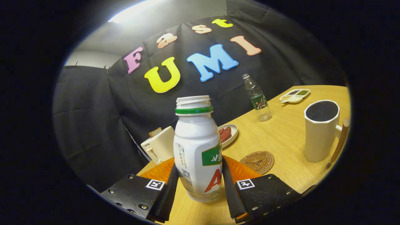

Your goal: Take the bottle from table, then pour the juice into the cup, finally place the bottle on the coaster

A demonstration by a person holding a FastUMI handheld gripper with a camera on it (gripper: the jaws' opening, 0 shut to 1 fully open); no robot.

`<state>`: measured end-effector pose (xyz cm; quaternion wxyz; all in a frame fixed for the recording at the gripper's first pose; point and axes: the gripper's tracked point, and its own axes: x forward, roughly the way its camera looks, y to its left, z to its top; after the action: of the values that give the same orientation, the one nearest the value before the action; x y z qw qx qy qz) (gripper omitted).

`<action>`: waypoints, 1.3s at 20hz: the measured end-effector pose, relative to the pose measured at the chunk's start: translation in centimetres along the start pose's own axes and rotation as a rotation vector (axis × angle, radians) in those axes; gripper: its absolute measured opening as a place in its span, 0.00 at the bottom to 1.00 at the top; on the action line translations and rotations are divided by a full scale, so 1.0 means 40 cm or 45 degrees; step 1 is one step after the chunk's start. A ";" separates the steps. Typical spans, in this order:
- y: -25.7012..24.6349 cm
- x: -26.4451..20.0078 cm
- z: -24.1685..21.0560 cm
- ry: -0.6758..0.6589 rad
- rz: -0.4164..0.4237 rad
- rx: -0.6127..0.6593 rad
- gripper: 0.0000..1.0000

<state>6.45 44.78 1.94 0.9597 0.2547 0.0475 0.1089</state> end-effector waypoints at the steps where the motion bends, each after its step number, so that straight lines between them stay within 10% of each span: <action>1: -0.005 -0.001 0.012 -0.010 -0.007 0.025 0.69; 26: -0.107 -0.051 0.167 -0.205 0.081 1.046 0.68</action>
<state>6.23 37.49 5.68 0.7752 0.6253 0.0038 0.0901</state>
